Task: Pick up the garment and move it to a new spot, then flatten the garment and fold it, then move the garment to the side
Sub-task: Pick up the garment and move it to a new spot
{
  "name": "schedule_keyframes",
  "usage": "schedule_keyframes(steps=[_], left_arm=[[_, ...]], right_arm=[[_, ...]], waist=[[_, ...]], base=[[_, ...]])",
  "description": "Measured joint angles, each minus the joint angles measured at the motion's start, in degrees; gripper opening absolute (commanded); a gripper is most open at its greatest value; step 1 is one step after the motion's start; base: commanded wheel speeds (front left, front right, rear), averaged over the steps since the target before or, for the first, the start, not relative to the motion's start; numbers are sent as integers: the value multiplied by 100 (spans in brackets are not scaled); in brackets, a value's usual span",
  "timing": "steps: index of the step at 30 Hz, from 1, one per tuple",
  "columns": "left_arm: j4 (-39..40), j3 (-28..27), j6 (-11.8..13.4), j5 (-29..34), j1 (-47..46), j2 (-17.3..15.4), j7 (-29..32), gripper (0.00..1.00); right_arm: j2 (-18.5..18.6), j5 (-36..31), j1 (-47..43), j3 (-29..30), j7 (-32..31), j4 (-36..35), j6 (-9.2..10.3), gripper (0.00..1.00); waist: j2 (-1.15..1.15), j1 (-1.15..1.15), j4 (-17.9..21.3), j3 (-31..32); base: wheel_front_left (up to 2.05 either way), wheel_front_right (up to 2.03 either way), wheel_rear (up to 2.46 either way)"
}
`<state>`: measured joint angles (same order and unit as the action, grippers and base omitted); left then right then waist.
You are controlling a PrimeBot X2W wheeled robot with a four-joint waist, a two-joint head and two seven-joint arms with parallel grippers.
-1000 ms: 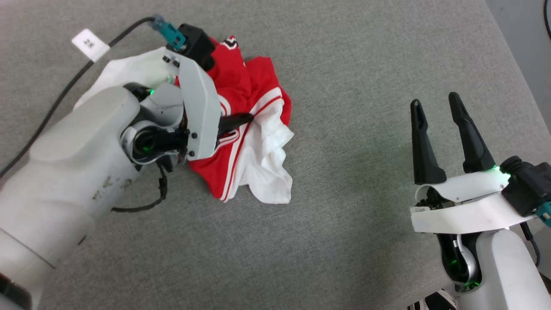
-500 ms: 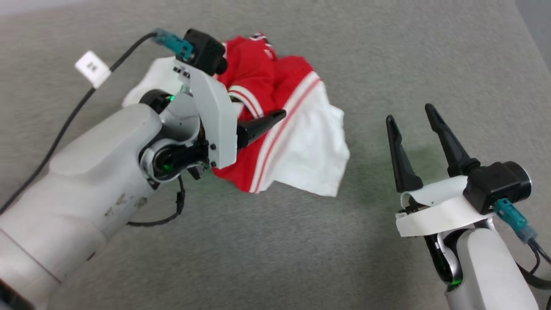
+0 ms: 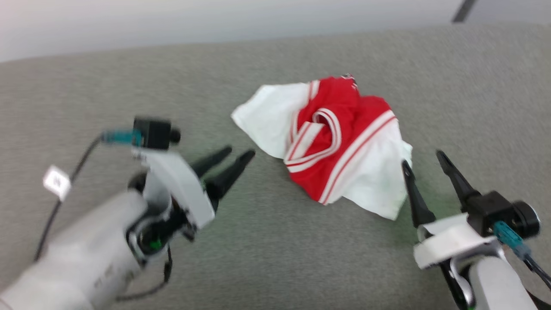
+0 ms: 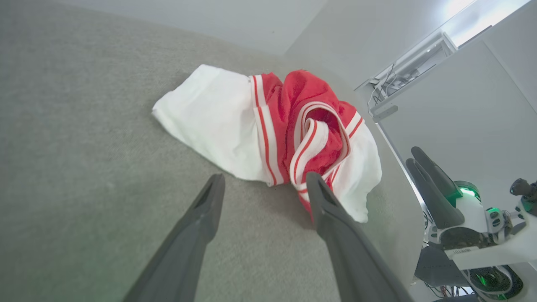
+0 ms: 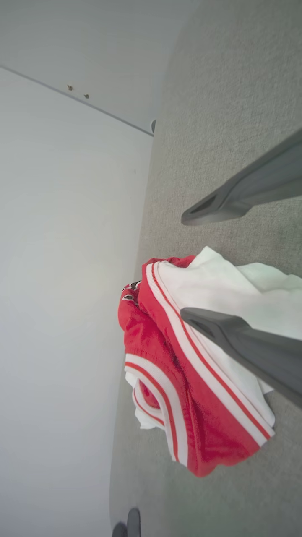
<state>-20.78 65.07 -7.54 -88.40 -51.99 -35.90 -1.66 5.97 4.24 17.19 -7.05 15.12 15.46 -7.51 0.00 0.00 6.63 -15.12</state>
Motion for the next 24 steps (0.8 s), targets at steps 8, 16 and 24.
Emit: schedule_keyframes(steps=[8, 16, 24], left_arm=[[-74, -52, 0, -148, 1163, -78, -982, 100], [-604, -713, 0, 265, 2102, -525, -1332, 100], [-612, -2956, 87, 2102, 3420, -91, -1346, 100]], right_arm=[[333, 125, -757, 494, -66, 1, 0, 100], [357, 134, -1324, 803, -355, -423, 0, 100], [236, 151, -1546, 1044, -356, -635, 0, 100]], waist=[[0, 0, -737, 545], [0, 0, -1345, 1060], [0, 0, -1457, 1360]], base=[[0, 0, 0], [0, 0, 0], [0, 0, 0]])
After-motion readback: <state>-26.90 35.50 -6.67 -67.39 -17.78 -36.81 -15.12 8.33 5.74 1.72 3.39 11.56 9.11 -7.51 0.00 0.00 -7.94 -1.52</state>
